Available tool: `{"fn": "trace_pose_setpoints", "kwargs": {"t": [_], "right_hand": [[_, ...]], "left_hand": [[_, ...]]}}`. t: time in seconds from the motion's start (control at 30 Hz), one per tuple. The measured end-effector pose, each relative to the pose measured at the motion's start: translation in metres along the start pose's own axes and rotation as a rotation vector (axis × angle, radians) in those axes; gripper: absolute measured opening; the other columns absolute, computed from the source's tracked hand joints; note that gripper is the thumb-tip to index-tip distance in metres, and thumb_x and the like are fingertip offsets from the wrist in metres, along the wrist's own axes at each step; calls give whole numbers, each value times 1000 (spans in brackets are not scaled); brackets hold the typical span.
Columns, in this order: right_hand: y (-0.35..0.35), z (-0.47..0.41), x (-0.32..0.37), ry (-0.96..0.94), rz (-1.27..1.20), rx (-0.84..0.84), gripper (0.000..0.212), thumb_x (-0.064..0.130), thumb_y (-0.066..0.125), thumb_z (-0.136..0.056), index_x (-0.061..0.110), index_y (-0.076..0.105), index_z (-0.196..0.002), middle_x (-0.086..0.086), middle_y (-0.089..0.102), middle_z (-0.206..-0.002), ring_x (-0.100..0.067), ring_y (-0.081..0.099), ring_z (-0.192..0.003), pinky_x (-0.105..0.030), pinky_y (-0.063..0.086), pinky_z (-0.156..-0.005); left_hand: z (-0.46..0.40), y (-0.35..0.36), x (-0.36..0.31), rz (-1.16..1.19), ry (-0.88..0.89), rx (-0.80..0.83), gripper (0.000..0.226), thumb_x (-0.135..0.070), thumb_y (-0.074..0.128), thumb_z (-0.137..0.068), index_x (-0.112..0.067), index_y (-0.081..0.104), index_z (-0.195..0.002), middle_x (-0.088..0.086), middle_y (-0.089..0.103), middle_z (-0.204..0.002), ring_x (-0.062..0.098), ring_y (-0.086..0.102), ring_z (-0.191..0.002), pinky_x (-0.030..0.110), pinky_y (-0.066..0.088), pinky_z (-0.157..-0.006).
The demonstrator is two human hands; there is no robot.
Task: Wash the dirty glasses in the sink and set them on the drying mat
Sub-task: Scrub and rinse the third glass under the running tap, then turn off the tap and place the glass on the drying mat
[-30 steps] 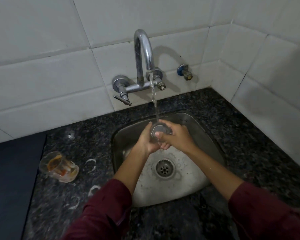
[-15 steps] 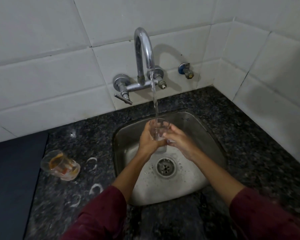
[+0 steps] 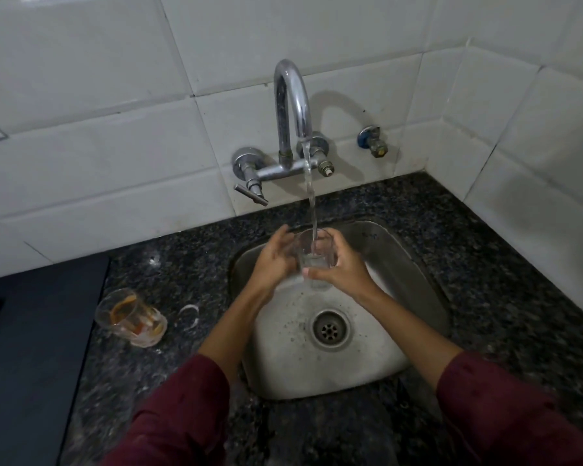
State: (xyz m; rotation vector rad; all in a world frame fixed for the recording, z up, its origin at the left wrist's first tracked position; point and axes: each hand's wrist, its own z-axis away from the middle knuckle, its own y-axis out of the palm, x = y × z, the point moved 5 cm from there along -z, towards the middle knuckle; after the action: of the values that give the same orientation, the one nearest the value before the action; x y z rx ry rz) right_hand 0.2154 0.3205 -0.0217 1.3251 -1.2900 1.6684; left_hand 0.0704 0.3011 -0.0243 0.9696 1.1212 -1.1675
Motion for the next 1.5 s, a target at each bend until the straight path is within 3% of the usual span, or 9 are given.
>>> {"fn": "trace_pose_setpoints", "kwargs": {"t": [0.23, 0.4, 0.57, 0.8, 1.0, 1.13, 1.27, 1.4, 1.5], "right_hand": [[-12, 8, 16, -16, 112, 6, 70, 29, 85, -63, 25, 49, -124, 9, 62, -104, 2, 58, -89, -3, 40, -70], [-15, 17, 16, 5, 103, 23, 68, 28, 85, -64, 26, 49, -122, 12, 61, -98, 1, 58, -87, -1, 43, -66], [-18, 21, 12, 4, 394, 67, 77, 39, 81, -63, 25, 45, -129, 2, 60, -111, -14, 58, -100, -22, 48, -80], [-10, 28, 4, -11, 1335, 353, 82, 51, 74, -65, 32, 37, -136, -14, 49, -126, -34, 46, -114, -41, 44, -88], [13, 28, 22, -96, 1727, 541, 76, 45, 78, -66, 27, 45, -133, -6, 52, -127, -28, 48, -116, -37, 42, -90], [32, 30, 45, -149, 1800, 631, 70, 44, 80, -66, 17, 53, -125, 0, 58, -123, -24, 53, -117, -36, 44, -92], [47, 30, 73, -211, 1792, 691, 70, 44, 81, -63, 14, 55, -120, -1, 60, -117, -24, 58, -112, -37, 45, -90], [62, 27, 122, -362, 1702, 662, 68, 44, 81, -62, 17, 56, -119, -3, 56, -117, -24, 57, -108, -35, 41, -79], [56, 13, 172, -414, 1401, 516, 63, 44, 77, -65, 17, 54, -117, -6, 58, -116, -26, 58, -100, -36, 48, -78]], "left_hand": [[-56, -38, -73, -172, 1, -506, 43, -38, 55, -94, -3, 42, -116, 16, 59, -112, 33, 64, -90, 47, 60, -69], [-59, -30, -78, -574, 37, -628, 36, -16, 41, -100, 1, 34, -131, 26, 60, -117, 42, 61, -102, 50, 53, -85], [-51, -25, -85, -877, 143, -566, 40, -10, 32, -102, 3, 26, -139, 28, 59, -118, 45, 56, -108, 51, 44, -90], [-26, -25, -62, -877, 88, -439, 39, -5, 44, -95, 3, 35, -131, 29, 54, -123, 44, 54, -110, 43, 42, -87], [33, 23, 23, -1163, 65, 327, 91, -11, 74, -78, -7, 20, -150, 14, 22, -157, 28, 20, -145, 33, 19, -117], [54, 34, 38, -789, 157, 229, 117, -22, 90, -61, -14, 15, -150, 3, 37, -149, 21, 42, -133, 27, 39, -100], [64, 27, 32, -499, 194, 154, 130, -9, 88, -62, -15, -5, -153, -13, 28, -142, 3, 36, -128, 9, 36, -96], [67, 0, 17, -516, 291, -36, 76, -11, 88, -62, -6, 52, -129, 1, 63, -115, 16, 63, -109, 3, 45, -78], [72, -22, -1, -434, 328, -184, 59, -17, 88, -64, -14, 58, -114, -1, 68, -103, 7, 64, -91, 14, 49, -75]]}}
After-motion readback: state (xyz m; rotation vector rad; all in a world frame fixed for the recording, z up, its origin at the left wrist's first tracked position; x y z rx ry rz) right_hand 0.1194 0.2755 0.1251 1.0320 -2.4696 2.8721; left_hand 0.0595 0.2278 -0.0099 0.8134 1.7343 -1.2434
